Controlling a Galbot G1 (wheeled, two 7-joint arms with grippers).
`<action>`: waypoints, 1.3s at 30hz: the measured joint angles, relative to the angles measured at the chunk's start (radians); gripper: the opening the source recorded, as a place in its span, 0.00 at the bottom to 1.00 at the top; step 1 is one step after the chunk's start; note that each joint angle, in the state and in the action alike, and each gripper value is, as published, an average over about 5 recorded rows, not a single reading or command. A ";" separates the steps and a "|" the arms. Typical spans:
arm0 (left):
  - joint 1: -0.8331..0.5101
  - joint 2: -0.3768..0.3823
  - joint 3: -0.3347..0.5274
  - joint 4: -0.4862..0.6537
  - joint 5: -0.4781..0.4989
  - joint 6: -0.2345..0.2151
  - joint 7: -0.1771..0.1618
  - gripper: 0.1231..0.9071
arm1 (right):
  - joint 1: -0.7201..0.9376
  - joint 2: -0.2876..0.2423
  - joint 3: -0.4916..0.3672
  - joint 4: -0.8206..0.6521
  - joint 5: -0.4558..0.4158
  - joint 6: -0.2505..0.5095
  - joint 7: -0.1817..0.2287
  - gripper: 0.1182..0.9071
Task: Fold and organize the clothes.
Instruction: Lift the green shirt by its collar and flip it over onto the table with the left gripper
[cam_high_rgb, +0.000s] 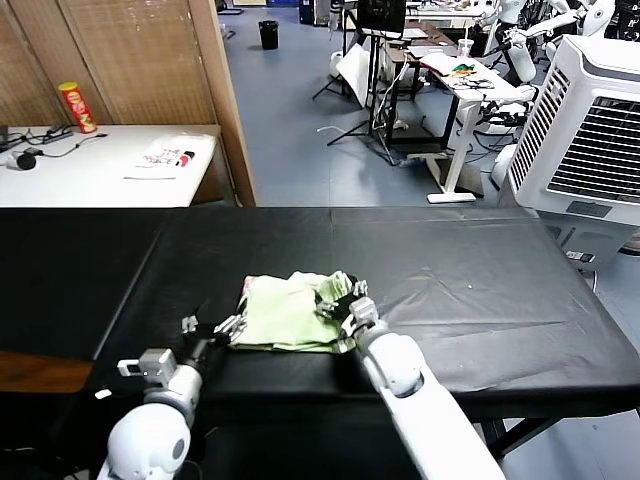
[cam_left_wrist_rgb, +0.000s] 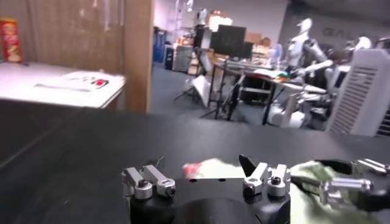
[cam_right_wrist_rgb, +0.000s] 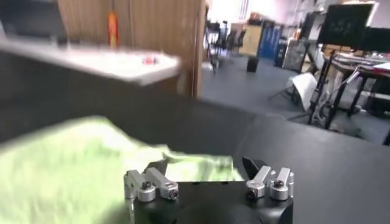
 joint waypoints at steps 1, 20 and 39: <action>-0.002 -0.001 0.000 0.004 -0.002 0.000 0.001 0.86 | 0.001 0.003 0.001 -0.005 -0.003 0.011 0.006 0.86; -0.141 0.012 -0.004 0.172 -0.334 -0.003 0.043 0.86 | -0.152 -0.104 0.163 0.293 0.388 0.086 -0.009 0.86; -0.204 0.012 0.006 0.312 -0.584 0.027 0.046 0.64 | -0.340 -0.129 0.313 0.487 0.413 0.083 -0.011 0.86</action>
